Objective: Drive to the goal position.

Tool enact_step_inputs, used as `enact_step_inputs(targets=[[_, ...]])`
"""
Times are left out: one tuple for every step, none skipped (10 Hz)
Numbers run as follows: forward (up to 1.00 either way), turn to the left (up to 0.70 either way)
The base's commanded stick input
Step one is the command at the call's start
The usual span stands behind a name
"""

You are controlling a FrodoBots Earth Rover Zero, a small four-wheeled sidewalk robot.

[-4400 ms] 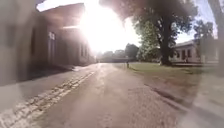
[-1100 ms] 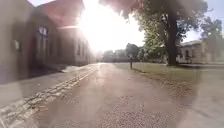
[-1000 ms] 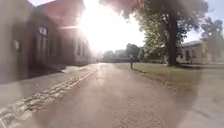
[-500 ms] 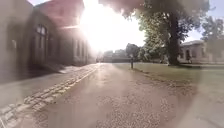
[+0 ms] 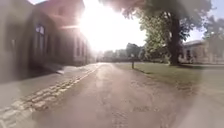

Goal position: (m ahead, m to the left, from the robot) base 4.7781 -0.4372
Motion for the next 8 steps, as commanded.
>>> enact_step_inputs(targets=[[0.6, 0.0], [0.6, 0.0], [0.6, 0.0], [0.6, 0.0], [0.6, 0.0], [0.6, 0.0], [0.6, 0.0], [0.6, 0.0]])
